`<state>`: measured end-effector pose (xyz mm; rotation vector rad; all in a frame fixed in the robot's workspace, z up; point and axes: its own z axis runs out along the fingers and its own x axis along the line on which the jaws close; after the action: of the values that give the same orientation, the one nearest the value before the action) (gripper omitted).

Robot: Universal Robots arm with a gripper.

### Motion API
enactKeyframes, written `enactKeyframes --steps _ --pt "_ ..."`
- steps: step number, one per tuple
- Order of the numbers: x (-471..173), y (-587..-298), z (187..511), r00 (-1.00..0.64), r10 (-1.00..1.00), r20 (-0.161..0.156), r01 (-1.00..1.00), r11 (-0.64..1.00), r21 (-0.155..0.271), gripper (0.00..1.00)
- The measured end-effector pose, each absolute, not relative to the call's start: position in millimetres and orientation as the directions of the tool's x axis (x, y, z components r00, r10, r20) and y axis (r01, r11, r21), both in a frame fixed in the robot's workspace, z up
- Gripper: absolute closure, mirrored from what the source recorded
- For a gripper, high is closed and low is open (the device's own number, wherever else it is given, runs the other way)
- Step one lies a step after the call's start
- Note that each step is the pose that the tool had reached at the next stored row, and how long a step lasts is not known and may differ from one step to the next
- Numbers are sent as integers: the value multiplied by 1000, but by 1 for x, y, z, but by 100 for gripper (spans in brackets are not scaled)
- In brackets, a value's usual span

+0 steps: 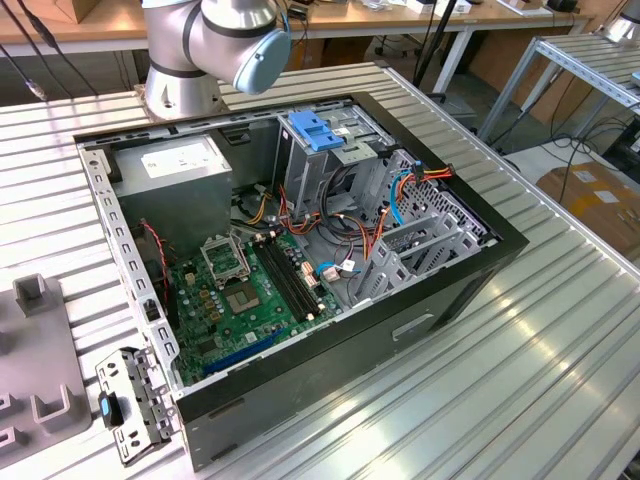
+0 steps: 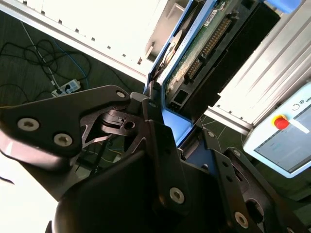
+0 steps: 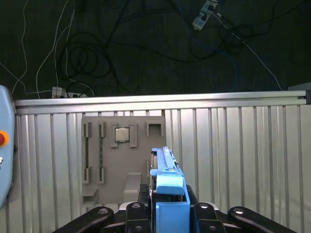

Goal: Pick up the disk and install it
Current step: 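Pick up the disk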

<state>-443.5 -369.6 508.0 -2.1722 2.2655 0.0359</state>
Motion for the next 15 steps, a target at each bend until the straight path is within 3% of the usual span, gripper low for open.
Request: enactKeyframes --steps 15 --pt "-429 -370 508 -42 -999 -18 -999 42 15 63"
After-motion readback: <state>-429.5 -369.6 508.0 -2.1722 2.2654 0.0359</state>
